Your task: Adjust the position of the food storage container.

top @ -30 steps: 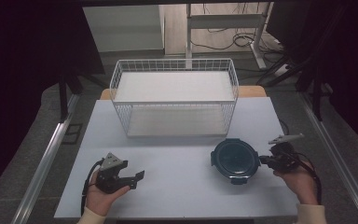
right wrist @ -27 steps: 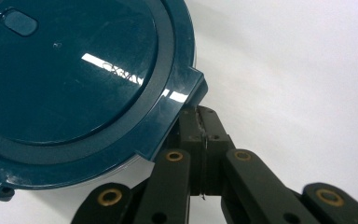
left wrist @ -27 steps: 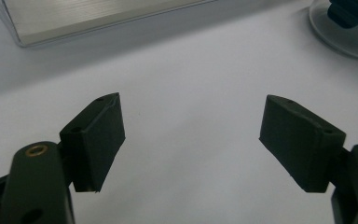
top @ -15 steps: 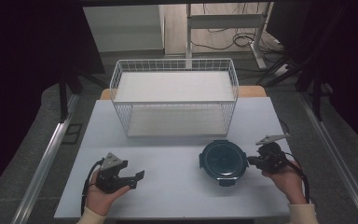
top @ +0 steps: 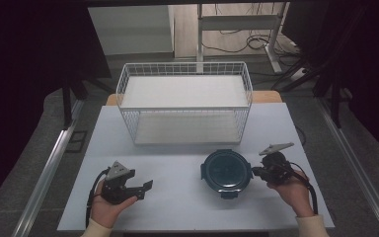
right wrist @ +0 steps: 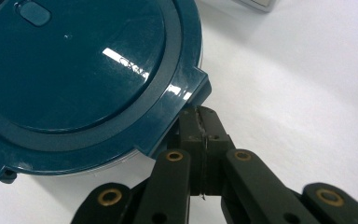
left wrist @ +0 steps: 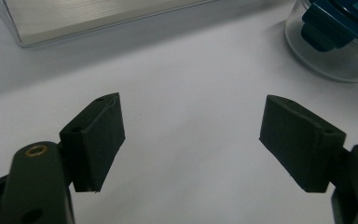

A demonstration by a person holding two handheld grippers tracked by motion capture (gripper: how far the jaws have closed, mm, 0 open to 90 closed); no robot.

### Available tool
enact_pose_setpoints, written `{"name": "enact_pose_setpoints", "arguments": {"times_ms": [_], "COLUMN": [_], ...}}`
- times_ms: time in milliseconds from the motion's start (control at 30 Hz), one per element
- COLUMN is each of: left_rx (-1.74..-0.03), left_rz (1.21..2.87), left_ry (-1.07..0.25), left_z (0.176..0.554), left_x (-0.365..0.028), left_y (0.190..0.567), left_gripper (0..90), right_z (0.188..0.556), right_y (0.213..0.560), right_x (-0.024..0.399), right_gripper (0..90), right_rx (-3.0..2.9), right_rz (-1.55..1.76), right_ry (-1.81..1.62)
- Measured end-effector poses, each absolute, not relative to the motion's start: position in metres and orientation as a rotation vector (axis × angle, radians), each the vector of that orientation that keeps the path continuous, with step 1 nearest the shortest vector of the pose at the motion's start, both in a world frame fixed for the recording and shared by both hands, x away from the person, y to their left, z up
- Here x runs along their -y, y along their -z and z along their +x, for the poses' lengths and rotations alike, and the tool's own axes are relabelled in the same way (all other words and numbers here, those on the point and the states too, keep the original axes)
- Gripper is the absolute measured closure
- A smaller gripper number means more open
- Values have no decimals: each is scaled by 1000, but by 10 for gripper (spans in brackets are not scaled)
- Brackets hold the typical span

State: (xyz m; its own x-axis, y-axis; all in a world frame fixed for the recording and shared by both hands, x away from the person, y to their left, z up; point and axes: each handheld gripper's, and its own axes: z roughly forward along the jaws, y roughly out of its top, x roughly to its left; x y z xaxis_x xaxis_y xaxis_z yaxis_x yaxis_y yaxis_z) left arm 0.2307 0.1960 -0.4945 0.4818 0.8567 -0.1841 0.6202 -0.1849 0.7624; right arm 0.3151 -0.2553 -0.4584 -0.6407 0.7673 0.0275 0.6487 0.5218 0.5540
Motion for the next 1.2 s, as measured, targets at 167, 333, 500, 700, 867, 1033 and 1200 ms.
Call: {"name": "enact_pose_setpoints", "arguments": {"times_ms": [167,333,500,700,867,1033,1200], "left_rx": [-1229,-1227,-1229,-1226,-1228,-1228,-1226], "left_rz": [1905,1910,1907,1914,1917,1917,1919], "left_ry": [-359,-358,-359,-359,-359,-358,-358], "left_z": [231,231,231,232,232,232,232], "left_x": [-195,-195,-196,-194,-193,-194,-193], "left_y": [495,495,495,496,496,496,496], "left_gripper": [216,216,216,217,217,217,216], "right_z": [315,314,312,312,311,310,310], "right_y": [459,460,460,462,463,464,465], "right_x": [249,244,234,224,216,206,195], "right_gripper": [899,898,898,899,899,898,899], "right_rx": [-2547,-2550,-2564,-2574,-2580,-2591,-2604], "right_rz": [1193,1185,1159,1145,1138,1129,1116], "right_ry": [-794,-804,-811,-827,-847,-866,-881]}}
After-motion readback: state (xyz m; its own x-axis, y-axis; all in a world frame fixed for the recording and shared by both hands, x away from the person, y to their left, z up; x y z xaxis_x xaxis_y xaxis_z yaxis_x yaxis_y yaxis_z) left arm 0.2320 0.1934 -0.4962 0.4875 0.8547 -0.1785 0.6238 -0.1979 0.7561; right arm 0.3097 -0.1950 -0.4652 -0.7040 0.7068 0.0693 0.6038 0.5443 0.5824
